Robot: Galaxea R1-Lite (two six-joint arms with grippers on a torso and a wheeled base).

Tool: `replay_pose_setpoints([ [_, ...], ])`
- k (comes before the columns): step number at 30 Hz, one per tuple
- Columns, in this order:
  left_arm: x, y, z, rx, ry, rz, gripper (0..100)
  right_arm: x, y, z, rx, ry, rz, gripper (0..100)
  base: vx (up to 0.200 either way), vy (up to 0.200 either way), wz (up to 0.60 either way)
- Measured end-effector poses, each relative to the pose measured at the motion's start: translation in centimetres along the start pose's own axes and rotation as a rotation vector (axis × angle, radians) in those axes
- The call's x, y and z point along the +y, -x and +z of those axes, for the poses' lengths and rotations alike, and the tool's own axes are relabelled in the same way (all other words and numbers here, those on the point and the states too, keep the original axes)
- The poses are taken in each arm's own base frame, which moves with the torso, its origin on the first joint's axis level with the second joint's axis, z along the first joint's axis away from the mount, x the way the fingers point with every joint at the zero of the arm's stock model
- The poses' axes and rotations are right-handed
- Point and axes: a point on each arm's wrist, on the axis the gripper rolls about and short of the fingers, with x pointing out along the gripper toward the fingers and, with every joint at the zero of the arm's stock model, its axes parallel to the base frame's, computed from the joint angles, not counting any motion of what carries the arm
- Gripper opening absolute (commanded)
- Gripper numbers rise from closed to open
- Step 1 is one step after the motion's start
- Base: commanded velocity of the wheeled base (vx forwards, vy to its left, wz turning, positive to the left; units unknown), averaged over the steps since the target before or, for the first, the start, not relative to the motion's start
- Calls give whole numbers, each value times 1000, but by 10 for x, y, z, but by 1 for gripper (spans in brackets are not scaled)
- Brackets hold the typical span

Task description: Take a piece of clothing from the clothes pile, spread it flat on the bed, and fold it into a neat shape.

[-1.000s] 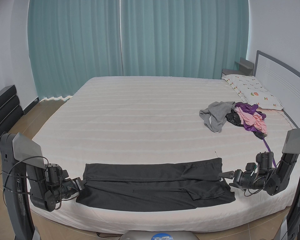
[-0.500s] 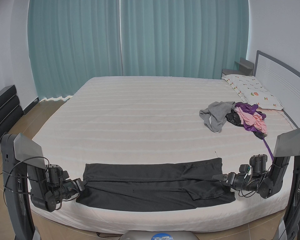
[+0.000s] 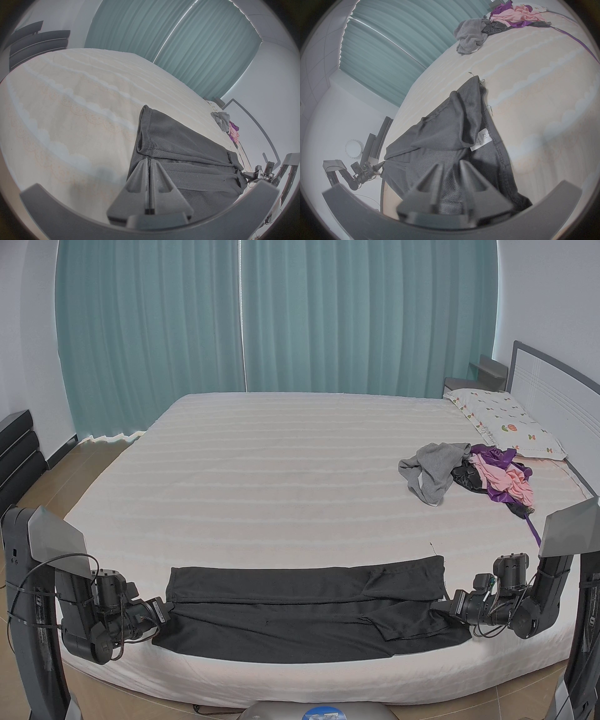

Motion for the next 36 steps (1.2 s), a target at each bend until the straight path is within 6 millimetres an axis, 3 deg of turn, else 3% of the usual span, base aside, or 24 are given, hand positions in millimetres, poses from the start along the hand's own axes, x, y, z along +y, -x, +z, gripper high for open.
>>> replay_pose_setpoints([
  [20, 1, -2, 4, -29, 32, 24, 0, -5, 19, 6, -51, -39, -10, 0, 0, 0, 0],
  [32, 1, -8, 3, -29, 56, 20, 0, -13, 14, 9, -62, -59, -23, 0, 0, 0, 0],
  [33, 1, -8, 3, -27, 58, 20, 100, -14, 13, 10, -63, -59, -23, 0, 0, 0, 0],
  [35, 1, -9, 3, -27, 58, 19, 100, -14, 11, 9, -61, -57, -24, 0, 0, 0, 0],
  [36, 1, -9, 2, -27, 58, 20, 100, -14, 10, 9, -60, -56, -24, 100, 0, 0, 0],
])
